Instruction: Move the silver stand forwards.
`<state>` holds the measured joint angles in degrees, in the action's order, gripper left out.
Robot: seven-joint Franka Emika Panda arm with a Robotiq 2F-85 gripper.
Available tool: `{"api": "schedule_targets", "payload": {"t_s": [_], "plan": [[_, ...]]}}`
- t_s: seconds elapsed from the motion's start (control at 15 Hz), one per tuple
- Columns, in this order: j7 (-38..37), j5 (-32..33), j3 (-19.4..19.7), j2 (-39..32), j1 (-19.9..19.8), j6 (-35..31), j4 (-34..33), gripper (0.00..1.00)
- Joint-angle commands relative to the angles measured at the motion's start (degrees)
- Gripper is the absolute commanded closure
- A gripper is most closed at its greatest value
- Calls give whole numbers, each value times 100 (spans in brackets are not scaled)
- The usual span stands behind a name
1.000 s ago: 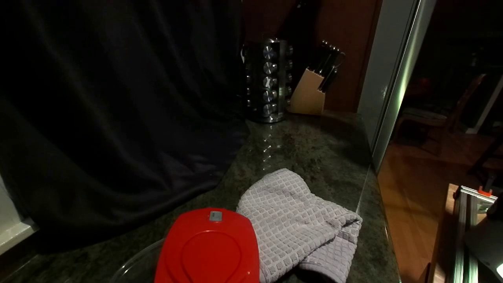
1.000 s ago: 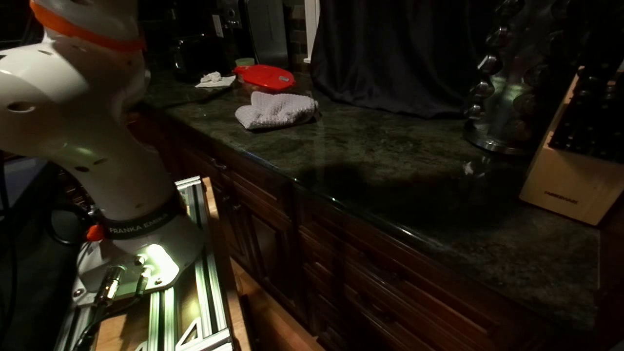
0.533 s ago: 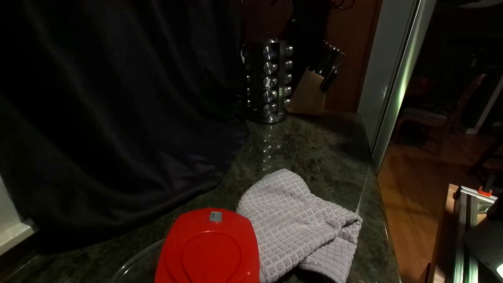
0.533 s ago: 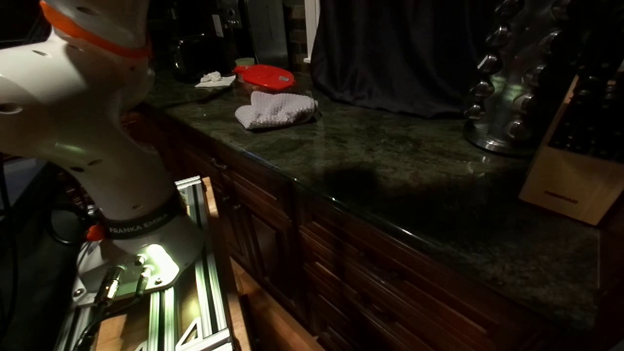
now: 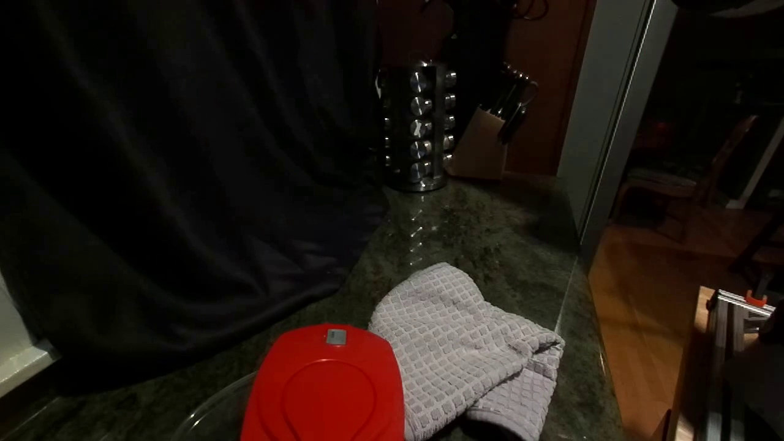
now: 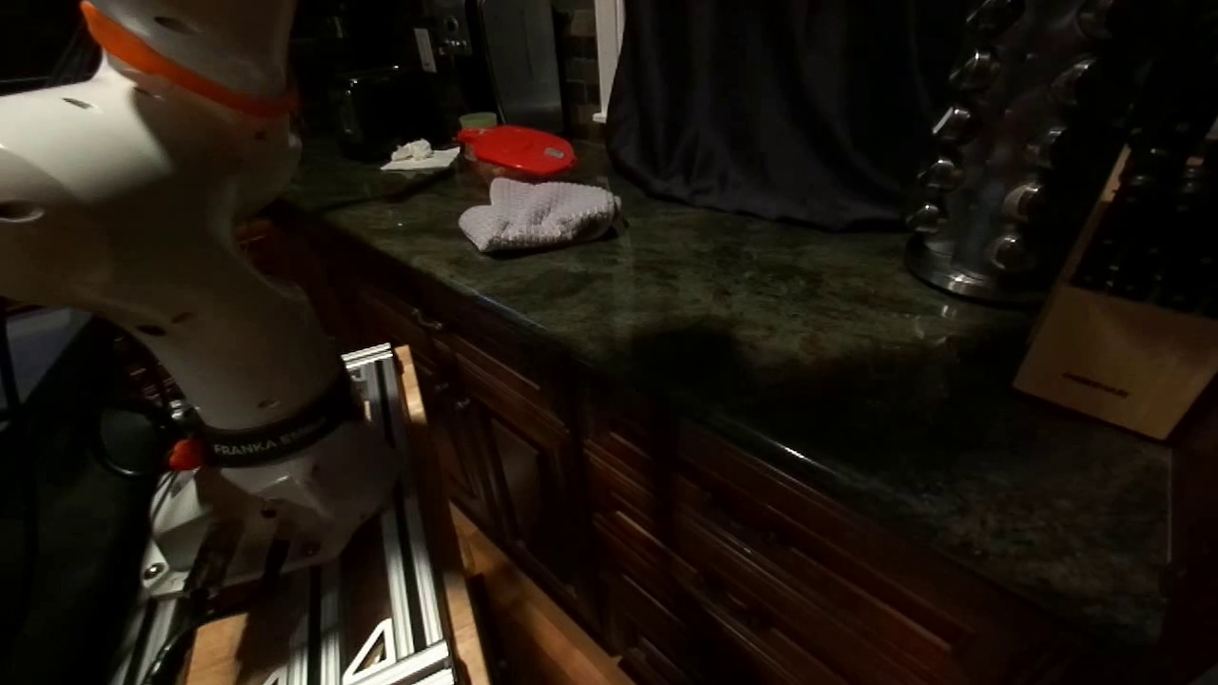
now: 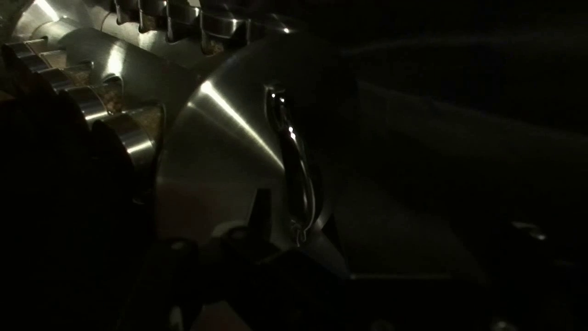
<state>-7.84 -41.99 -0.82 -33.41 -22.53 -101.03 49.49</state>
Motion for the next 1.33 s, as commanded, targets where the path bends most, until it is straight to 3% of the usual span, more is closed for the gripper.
{"api": "schedule_targets", "payload": {"t_s": [0.0,0.47,0.73,0.8,1.2,1.27], "plan": [[129,-286,-140,-264,-121,15,-86,0],[421,-1029,-434,-511,-269,56,-70,0],[732,-1218,-510,-603,-301,43,-100,18],[806,-1209,-503,-622,-318,52,-93,27],[1215,-1304,-551,-681,-377,46,-53,25],[1276,-1341,-570,-679,-386,32,-38,35]]}}
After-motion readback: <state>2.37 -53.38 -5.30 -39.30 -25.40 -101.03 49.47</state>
